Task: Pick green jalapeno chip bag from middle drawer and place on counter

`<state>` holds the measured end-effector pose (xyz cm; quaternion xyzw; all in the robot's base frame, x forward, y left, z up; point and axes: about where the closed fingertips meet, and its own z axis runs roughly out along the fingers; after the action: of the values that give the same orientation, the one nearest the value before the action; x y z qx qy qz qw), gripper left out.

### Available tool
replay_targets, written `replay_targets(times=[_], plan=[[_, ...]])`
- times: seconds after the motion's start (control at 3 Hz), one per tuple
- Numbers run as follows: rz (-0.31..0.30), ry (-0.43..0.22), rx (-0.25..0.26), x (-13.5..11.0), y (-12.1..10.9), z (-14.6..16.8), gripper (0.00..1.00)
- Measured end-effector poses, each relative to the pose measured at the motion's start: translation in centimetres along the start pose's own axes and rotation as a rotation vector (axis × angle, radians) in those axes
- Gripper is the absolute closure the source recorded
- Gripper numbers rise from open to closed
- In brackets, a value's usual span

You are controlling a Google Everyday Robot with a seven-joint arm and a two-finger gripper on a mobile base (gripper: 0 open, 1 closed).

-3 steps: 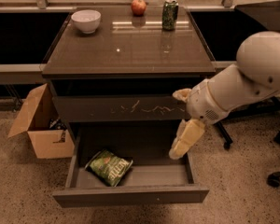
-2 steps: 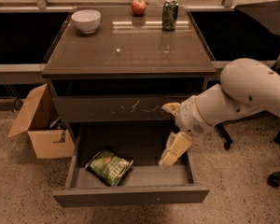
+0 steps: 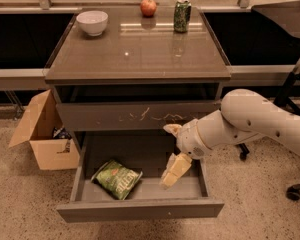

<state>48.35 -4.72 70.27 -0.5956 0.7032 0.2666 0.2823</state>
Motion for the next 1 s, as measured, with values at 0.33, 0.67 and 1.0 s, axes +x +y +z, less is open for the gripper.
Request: replay_targets(times=[0.33, 0.67, 1.0], plan=[[0.017, -0.006, -0.026, 1.5, -0.7, 2.1, 0.00], [0.061, 0.026, -0.053, 4.8, -2.5, 6.5, 0.00], [0.101, 0.069, -0.059, 7.7, -4.3, 10.7, 0.00]])
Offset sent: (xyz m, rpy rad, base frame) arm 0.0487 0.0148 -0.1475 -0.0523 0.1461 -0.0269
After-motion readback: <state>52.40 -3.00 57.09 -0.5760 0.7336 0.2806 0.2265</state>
